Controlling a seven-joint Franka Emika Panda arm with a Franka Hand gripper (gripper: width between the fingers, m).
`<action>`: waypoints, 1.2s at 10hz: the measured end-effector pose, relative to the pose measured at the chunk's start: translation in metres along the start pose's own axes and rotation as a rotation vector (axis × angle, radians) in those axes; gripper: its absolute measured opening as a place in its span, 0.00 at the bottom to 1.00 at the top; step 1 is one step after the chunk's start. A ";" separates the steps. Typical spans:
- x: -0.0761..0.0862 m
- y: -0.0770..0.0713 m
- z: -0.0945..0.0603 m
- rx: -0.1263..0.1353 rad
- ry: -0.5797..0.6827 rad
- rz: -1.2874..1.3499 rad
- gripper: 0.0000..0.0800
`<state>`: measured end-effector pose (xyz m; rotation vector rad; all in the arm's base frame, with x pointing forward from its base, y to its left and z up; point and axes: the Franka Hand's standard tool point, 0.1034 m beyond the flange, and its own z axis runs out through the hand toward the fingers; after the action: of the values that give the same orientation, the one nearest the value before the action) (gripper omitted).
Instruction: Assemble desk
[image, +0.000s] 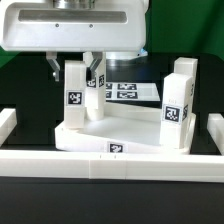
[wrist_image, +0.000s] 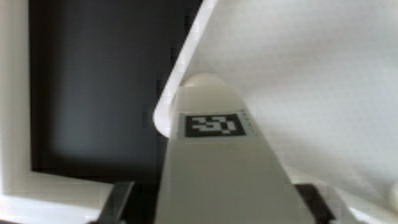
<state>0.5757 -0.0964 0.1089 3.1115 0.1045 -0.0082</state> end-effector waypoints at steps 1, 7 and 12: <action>0.000 0.000 0.000 0.000 0.000 0.097 0.37; 0.000 0.000 0.000 0.001 0.000 0.497 0.37; 0.001 0.000 0.000 0.044 0.000 0.970 0.37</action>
Offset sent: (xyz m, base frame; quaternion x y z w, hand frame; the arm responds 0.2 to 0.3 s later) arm 0.0000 0.0000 0.0000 0.0000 0.0000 0.1296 0.9916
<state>0.5763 -0.0961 0.1085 2.8395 -1.3775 0.0109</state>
